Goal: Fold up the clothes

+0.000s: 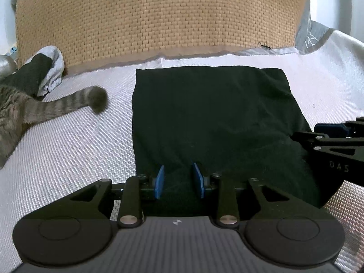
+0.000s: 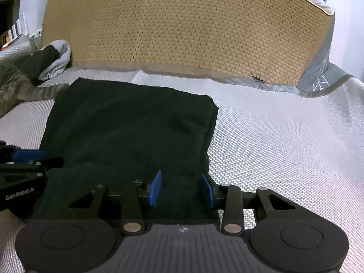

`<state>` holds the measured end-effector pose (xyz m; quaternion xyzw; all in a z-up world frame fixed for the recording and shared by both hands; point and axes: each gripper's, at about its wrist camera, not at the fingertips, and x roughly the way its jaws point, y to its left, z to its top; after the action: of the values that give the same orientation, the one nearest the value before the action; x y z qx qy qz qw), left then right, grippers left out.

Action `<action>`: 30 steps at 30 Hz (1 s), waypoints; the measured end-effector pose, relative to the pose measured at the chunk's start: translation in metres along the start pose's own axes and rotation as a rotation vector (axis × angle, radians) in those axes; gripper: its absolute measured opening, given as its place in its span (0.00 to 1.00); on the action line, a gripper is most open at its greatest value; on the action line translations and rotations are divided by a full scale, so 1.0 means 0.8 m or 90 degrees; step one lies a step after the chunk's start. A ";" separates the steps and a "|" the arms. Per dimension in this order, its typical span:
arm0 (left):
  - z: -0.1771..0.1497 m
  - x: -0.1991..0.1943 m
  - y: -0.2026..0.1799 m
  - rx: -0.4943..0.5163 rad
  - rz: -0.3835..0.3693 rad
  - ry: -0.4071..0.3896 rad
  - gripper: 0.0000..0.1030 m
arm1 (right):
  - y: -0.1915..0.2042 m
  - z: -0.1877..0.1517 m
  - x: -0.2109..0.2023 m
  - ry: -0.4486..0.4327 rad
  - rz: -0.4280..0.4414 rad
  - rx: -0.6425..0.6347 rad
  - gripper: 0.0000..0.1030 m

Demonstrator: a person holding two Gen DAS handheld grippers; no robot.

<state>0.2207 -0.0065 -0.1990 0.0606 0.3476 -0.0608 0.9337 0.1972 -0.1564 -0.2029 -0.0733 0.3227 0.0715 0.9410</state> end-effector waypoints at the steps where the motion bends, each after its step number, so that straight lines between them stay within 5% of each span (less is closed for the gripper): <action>1: 0.001 0.001 -0.001 0.003 0.001 0.003 0.29 | 0.000 -0.001 0.000 0.000 0.000 -0.004 0.40; 30: 0.021 0.011 -0.011 0.029 0.010 0.076 0.28 | -0.013 0.028 0.016 0.115 0.010 0.022 0.49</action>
<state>0.2365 -0.0183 -0.1926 0.0883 0.4004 -0.0580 0.9102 0.2224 -0.1616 -0.1923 -0.0604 0.4082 0.0661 0.9085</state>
